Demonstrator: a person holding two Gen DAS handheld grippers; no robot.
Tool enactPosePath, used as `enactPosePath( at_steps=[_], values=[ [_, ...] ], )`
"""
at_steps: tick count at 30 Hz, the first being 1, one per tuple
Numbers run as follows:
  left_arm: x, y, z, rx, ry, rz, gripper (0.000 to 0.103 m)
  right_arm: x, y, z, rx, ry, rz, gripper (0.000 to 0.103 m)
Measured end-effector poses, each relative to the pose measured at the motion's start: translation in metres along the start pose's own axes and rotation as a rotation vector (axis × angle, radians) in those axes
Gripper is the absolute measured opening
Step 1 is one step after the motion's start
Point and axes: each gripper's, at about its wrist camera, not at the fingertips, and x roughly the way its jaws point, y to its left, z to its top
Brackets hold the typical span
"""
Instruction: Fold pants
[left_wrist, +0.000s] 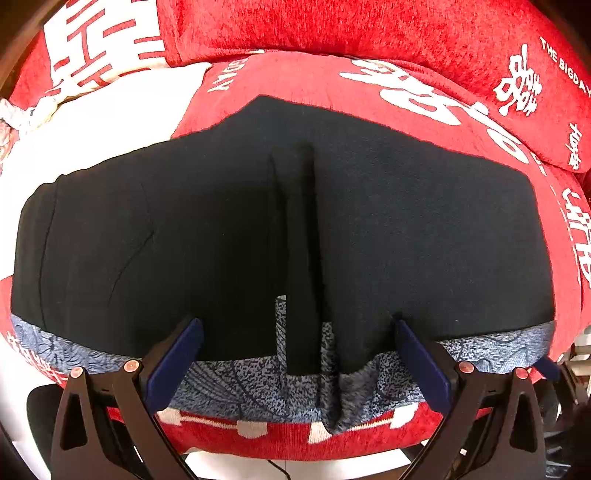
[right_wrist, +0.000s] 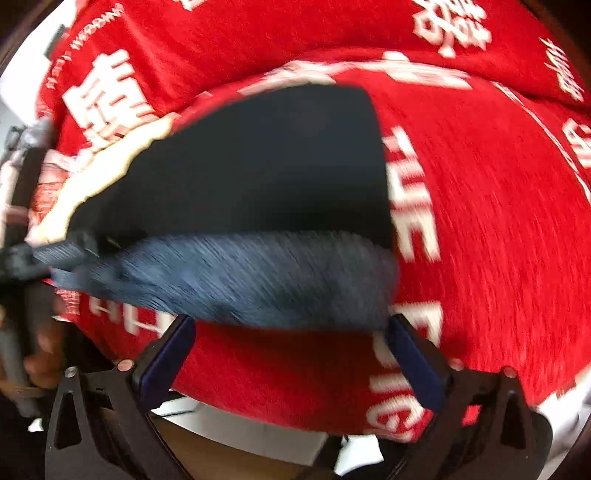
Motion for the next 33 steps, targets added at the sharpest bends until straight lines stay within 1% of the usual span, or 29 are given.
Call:
enactPosePath(
  at_steps=[3,4,5,6,7,8,9,10,11,12,14,15,17,18,20,21,22,23,24,25,26,28,30,32,33],
  values=[
    [-0.019,0.005,-0.003,-0.014,-0.065,0.032,0.103,-0.031,0.005,0.002,0.009,-0.136,0.015,0.095],
    [-0.024,0.007,-0.004,-0.01,-0.082,0.046,0.103,-0.044,0.01,0.005,-0.016,-0.195,0.026,0.095],
    [-0.025,0.009,-0.006,-0.011,-0.086,0.066,0.103,-0.05,0.015,0.007,-0.041,-0.22,0.042,0.095],
    [-0.023,0.01,-0.007,-0.011,-0.079,0.083,0.103,-0.051,0.018,0.009,-0.061,-0.223,0.067,0.095],
    [-0.015,0.011,-0.009,-0.004,-0.051,0.099,0.103,-0.046,0.021,0.011,-0.073,-0.2,0.114,0.095],
    [-0.009,0.011,-0.011,0.003,-0.028,0.096,0.103,-0.038,0.021,0.011,-0.07,-0.167,0.138,0.095],
    [-0.006,0.013,-0.012,-0.001,-0.017,0.081,0.103,-0.026,0.019,0.012,-0.057,-0.113,0.146,0.095],
    [-0.009,0.015,-0.014,-0.011,-0.022,0.069,0.103,-0.012,0.016,0.009,-0.037,-0.049,0.139,0.095],
    [-0.016,0.017,-0.014,-0.016,-0.03,0.063,0.103,-0.003,0.014,0.006,-0.017,-0.006,0.135,0.095],
    [-0.024,0.019,-0.014,-0.018,-0.056,0.058,0.103,-0.002,0.013,0.004,-0.005,-0.002,0.133,0.095],
    [-0.036,0.021,-0.013,-0.022,-0.111,0.049,0.103,-0.015,0.015,0.0,-0.011,-0.076,0.127,0.095],
    [-0.034,0.022,-0.013,-0.023,-0.11,0.049,0.103,-0.02,0.016,0.0,-0.017,-0.103,0.128,0.095],
    [-0.012,0.02,-0.014,-0.003,-0.033,0.082,0.103,-0.025,0.018,0.005,-0.028,-0.129,0.1,0.095],
    [-0.006,0.021,-0.015,-0.001,-0.021,0.069,0.103,-0.026,0.021,0.009,-0.031,-0.134,0.082,0.095],
    [-0.013,0.029,-0.017,-0.044,-0.044,0.02,0.103,-0.026,0.027,0.016,-0.036,-0.143,0.058,0.095],
    [-0.017,0.031,-0.017,-0.054,-0.054,0.009,0.103,-0.025,0.03,0.02,-0.039,-0.143,0.047,0.095],
    [-0.02,0.034,-0.018,-0.059,-0.069,0.01,0.103,-0.021,0.035,0.024,-0.05,-0.135,0.026,0.097],
    [-0.023,0.038,-0.019,-0.062,-0.083,0.028,0.103,-0.018,0.039,0.027,-0.062,-0.117,0.004,0.097],
    [-0.023,0.042,-0.021,-0.067,-0.083,0.039,0.103,-0.015,0.041,0.028,-0.076,-0.084,-0.019,0.097],
    [-0.021,0.047,-0.022,-0.077,-0.076,0.043,0.103,-0.014,0.045,0.028,-0.108,-0.038,-0.038,0.097],
    [-0.019,0.055,-0.025,-0.098,-0.065,0.035,0.103,-0.015,0.049,0.026,-0.136,-0.012,-0.053,0.097],
    [-0.013,0.066,-0.03,-0.122,-0.042,0.027,0.103,-0.026,0.059,0.018,-0.2,0.006,-0.066,0.097],
    [-0.006,0.071,-0.037,-0.133,-0.023,0.023,0.103,-0.04,0.062,0.015,-0.213,-0.017,-0.038,0.097],
    [-0.005,0.072,-0.041,-0.131,-0.03,0.017,0.103,-0.056,0.064,0.021,-0.206,-0.09,-0.013,0.097],
    [-0.007,0.071,-0.042,-0.125,-0.034,0.015,0.103,-0.061,0.067,0.028,-0.204,-0.151,-0.019,0.097]
  ],
)
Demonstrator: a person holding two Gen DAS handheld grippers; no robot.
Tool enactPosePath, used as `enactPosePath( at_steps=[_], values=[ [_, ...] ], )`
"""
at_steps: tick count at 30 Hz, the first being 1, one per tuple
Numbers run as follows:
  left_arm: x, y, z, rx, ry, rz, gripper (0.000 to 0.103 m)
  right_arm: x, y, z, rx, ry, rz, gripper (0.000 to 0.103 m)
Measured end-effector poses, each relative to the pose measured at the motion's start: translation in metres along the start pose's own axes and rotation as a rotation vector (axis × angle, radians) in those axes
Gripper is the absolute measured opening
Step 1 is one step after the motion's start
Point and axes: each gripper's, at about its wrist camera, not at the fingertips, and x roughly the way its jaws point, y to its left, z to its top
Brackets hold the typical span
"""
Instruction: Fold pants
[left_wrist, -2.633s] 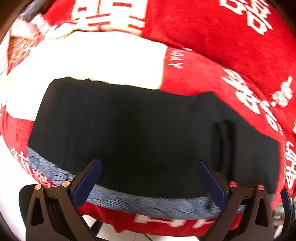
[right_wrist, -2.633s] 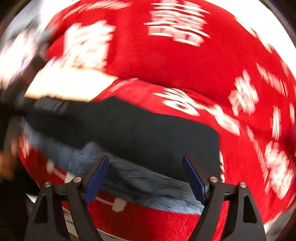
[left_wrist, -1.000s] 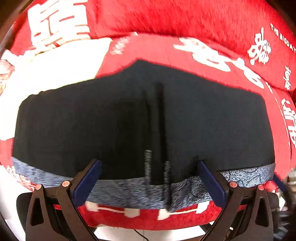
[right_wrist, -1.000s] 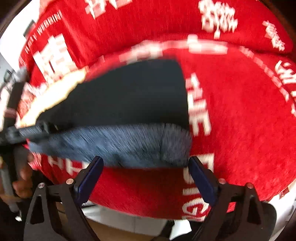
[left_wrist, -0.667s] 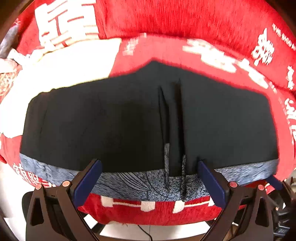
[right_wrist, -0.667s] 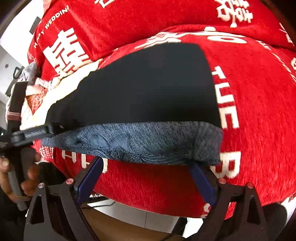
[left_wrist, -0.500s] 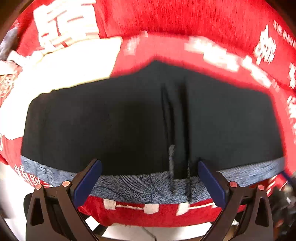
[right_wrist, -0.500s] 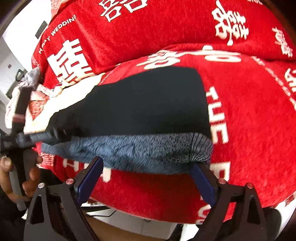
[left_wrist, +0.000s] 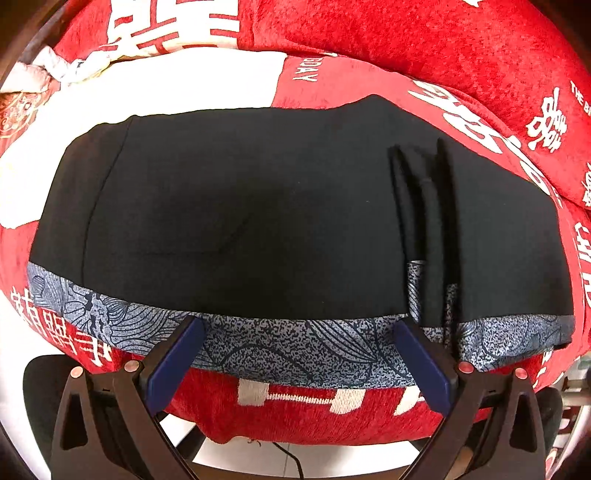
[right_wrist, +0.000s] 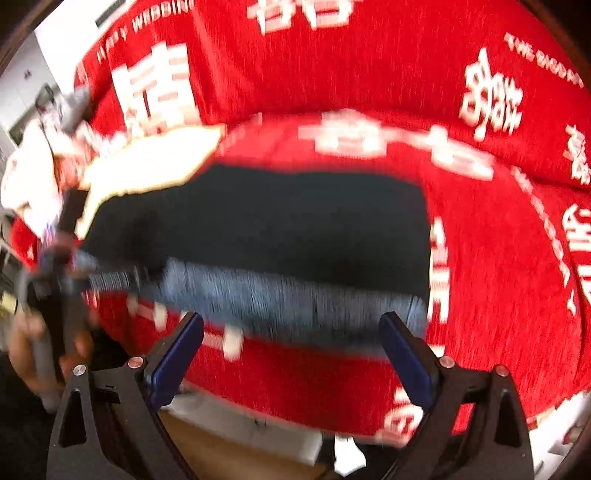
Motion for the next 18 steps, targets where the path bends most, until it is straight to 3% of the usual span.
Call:
enactPosePath(
  at_steps=[3,6,8,11,14,17,18],
  values=[
    [-0.005,0.01,0.0,-0.019,-0.022,-0.004,0.103,0.019,0.006,0.01,-0.008,-0.087,-0.078,0.102],
    [-0.002,0.039,0.0,-0.085,-0.02,0.035,0.103,0.082,0.011,0.013,-0.064,0.086,-0.233,0.102],
    [-0.002,0.061,-0.004,-0.134,-0.022,0.031,0.103,0.087,0.019,0.018,-0.081,0.071,-0.267,0.103],
    [-0.016,0.096,-0.012,-0.208,-0.082,0.035,0.103,0.069,0.041,0.041,-0.079,0.015,-0.181,0.102],
    [-0.006,0.119,-0.014,-0.247,-0.058,0.075,0.103,0.063,0.082,0.073,-0.21,-0.072,-0.101,0.102],
    [0.011,0.144,-0.016,-0.312,-0.001,-0.077,0.103,0.09,0.133,0.106,-0.373,-0.034,0.036,0.102],
    [0.011,0.146,-0.016,-0.307,0.001,-0.091,0.103,0.101,0.147,0.111,-0.419,-0.012,0.063,0.102]
  ],
)
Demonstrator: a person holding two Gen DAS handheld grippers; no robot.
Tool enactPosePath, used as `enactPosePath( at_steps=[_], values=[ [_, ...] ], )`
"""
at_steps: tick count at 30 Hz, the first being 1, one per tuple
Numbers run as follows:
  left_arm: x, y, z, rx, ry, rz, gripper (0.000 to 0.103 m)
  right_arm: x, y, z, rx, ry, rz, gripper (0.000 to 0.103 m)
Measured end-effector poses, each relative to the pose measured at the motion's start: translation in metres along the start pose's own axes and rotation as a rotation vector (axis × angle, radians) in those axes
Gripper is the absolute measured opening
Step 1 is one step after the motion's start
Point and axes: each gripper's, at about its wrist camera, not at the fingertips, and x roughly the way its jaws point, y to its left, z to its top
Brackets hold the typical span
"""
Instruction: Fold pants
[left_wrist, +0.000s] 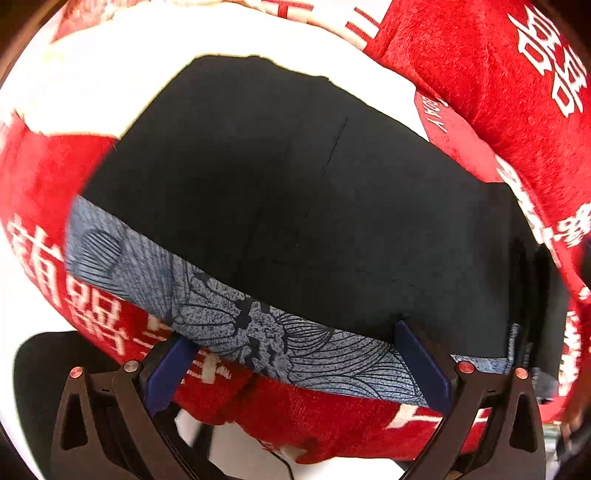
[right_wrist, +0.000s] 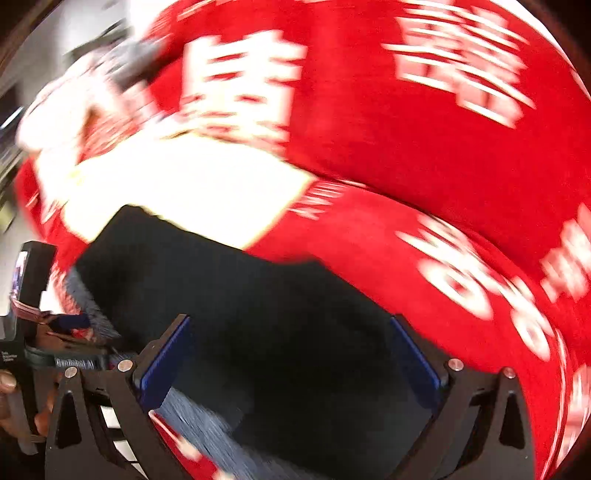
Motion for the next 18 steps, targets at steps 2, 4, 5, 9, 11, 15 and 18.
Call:
enactPosePath(
  at_steps=[2,4,5,9,11,15,18],
  values=[
    [-0.007,0.002,-0.001,0.033,-0.017,0.004,0.103,0.031,0.026,0.024,-0.087,0.055,0.076,0.102],
    [-0.021,0.008,-0.003,0.043,-0.067,0.029,0.103,0.057,0.045,0.044,-0.135,0.108,0.158,0.102],
    [-0.027,0.013,-0.003,0.048,-0.085,0.031,0.103,0.07,0.055,0.054,-0.157,0.129,0.201,0.102],
    [-0.04,0.043,0.007,-0.005,-0.107,0.032,0.103,0.116,0.091,0.087,-0.224,0.2,0.361,0.102],
    [-0.042,0.055,0.011,-0.011,-0.102,0.023,0.103,0.144,0.109,0.098,-0.262,0.259,0.42,0.102],
    [-0.043,0.082,0.014,0.014,-0.089,-0.03,0.103,0.184,0.141,0.095,-0.36,0.381,0.521,0.098],
    [-0.044,0.101,0.02,0.014,-0.079,-0.114,0.103,0.191,0.147,0.099,-0.359,0.425,0.618,0.075]
  ],
)
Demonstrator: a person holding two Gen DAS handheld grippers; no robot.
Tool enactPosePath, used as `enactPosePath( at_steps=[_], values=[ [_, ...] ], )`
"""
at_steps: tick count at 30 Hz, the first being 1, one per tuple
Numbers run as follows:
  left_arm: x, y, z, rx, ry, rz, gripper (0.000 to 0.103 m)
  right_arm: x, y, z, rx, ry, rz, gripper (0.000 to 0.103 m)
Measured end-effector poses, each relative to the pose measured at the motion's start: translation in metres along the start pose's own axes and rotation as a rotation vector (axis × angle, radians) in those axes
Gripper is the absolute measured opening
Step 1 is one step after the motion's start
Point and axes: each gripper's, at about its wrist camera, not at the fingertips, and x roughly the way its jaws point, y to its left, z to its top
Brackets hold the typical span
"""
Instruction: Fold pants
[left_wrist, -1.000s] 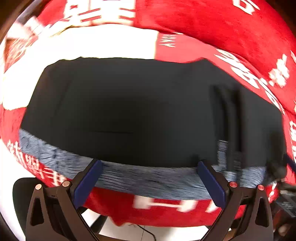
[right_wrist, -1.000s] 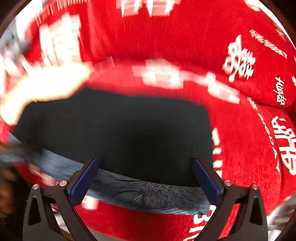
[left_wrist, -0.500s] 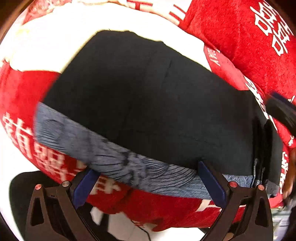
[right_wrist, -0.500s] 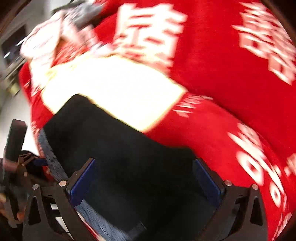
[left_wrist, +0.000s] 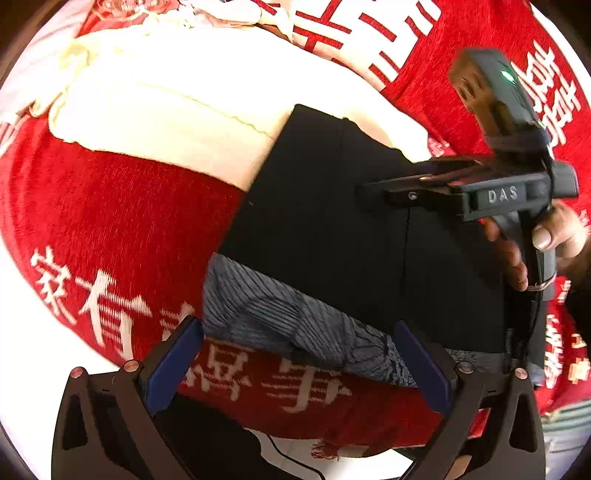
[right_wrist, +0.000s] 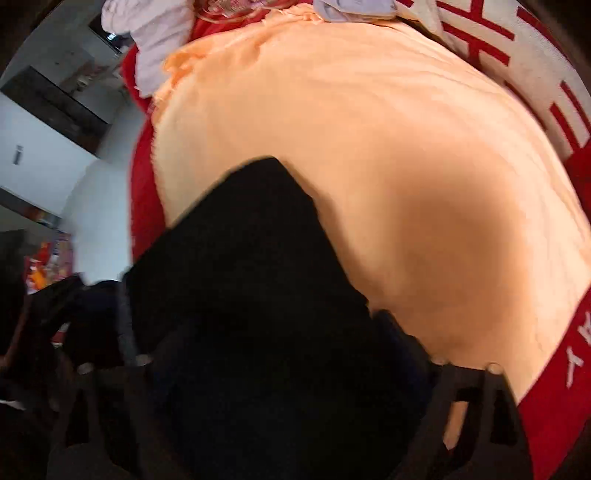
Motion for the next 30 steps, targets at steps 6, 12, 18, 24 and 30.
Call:
enactPosePath(
  at_steps=[6,12,18,24,30],
  values=[
    [-0.015,0.023,0.027,0.082,-0.048,-0.081,0.103,-0.047,0.026,-0.029,-0.12,-0.118,-0.056,0.015],
    [-0.024,0.022,0.045,0.247,-0.075,-0.282,0.103,-0.093,0.079,-0.066,-0.245,-0.232,-0.121,0.014],
    [0.0,-0.016,0.055,0.439,-0.003,-0.414,0.103,-0.12,0.098,-0.09,-0.284,-0.278,-0.124,0.014],
    [0.015,-0.06,0.039,0.524,0.121,-0.307,0.028,-0.112,0.07,-0.085,-0.131,-0.24,-0.153,0.027],
    [0.007,-0.065,0.036,0.434,0.143,-0.216,0.026,-0.15,0.007,-0.134,0.186,-0.27,-0.546,0.08]
  ],
)
